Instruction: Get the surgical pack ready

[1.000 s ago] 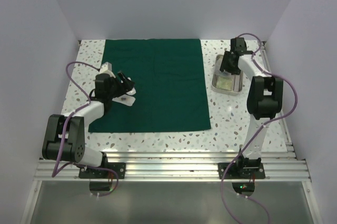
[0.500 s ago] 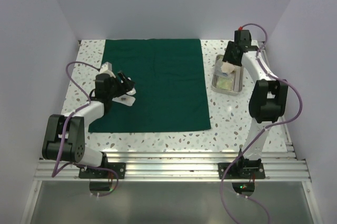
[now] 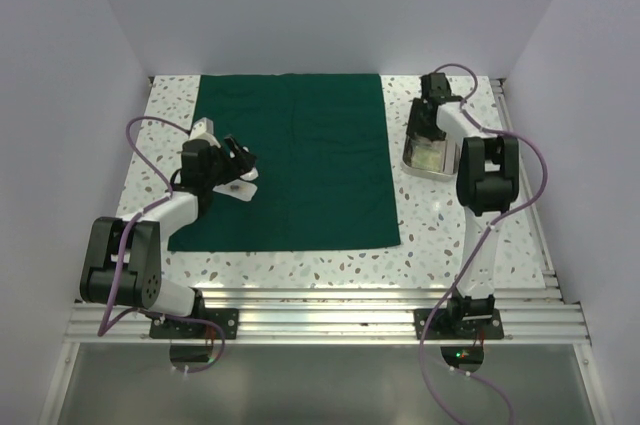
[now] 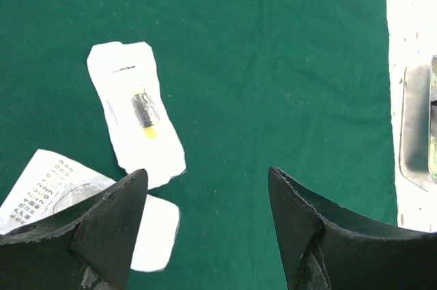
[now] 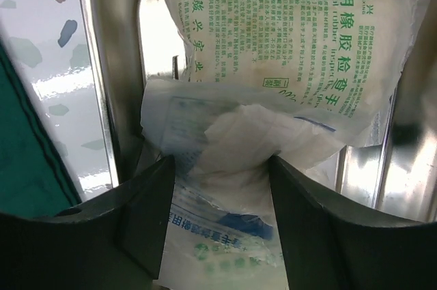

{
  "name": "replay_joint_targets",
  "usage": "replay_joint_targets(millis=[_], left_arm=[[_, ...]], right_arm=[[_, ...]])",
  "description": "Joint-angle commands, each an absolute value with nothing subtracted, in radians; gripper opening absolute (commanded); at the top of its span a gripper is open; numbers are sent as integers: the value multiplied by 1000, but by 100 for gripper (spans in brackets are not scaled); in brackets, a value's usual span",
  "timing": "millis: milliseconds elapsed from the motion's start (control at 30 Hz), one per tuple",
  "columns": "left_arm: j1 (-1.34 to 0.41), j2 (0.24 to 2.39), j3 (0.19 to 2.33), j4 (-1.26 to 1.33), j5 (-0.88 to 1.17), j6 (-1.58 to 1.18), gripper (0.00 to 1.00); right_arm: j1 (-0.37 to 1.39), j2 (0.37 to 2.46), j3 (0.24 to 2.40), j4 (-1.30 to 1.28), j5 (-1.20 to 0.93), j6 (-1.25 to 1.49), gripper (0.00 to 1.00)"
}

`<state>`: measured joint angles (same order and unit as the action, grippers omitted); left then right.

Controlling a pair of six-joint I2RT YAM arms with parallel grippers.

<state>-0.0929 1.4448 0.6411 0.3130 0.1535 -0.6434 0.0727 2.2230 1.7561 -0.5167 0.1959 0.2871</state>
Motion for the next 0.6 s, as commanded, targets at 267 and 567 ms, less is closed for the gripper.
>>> replay_joint_targets(millis=[267,567], left_arm=[[-98,1404,661,324,92,-612,76],[-97,1528,917,77,2,-581,80]], right_arm=[[81,2039,1750,-517,282,256,67],[123,1901,1685,-525,267,262,79]])
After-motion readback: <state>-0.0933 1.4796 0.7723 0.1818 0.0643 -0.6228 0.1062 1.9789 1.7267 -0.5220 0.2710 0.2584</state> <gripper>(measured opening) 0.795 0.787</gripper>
